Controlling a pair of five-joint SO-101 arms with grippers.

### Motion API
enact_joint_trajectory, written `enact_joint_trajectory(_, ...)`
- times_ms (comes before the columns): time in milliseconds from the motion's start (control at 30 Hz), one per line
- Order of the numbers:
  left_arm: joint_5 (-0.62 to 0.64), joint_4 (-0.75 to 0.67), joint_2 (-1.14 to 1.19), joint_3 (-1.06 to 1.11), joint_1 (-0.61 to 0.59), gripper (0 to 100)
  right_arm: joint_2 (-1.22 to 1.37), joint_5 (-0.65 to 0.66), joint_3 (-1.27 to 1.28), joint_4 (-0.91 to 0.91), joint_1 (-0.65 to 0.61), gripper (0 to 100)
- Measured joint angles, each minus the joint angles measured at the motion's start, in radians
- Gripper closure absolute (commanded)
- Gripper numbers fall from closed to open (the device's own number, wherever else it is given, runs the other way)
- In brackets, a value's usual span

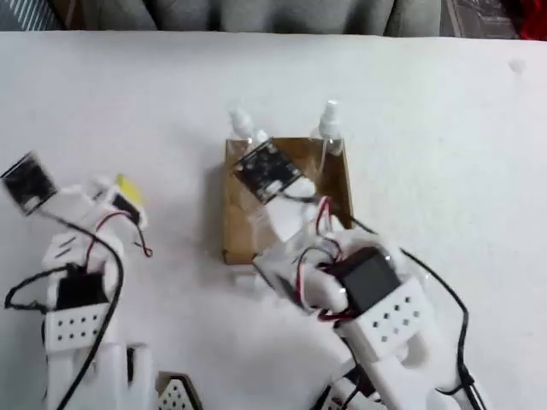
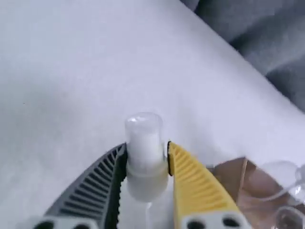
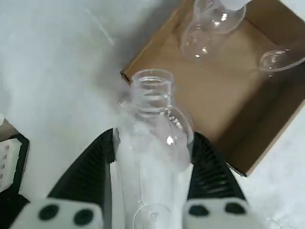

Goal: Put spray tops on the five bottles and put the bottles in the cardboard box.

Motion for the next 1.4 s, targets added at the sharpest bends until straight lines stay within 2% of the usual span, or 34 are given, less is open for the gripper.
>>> enact_joint_trajectory(100,0.061,-0.031,-0.071,0.035,-0.049,98,0.000,-0.005,0.072,-0.064,-0.029,98.3)
enact_joint_trajectory(267,0.100,-0.080,-0.204,0.106,-0.058,98,-0.061,-0.006,0.247,-0.222,-0.054,98.3)
enact_joint_trajectory(667,0.101,-0.083,-0.471,0.186,-0.061,98,-0.516,-0.009,0.655,-0.537,-0.166,98.3)
enact_joint_trajectory(1067,0.101,-0.083,-0.542,0.186,-0.107,98,-0.947,-0.009,0.984,-0.812,-0.221,98.3)
enact_joint_trajectory(1267,0.101,-0.028,-0.542,0.155,-0.114,98,-0.980,-0.011,1.180,-1.051,-0.250,98.3)
enact_joint_trajectory(1400,0.071,-0.028,-0.542,0.089,-0.114,98,-0.980,-0.011,1.189,-1.080,-0.250,98.3)
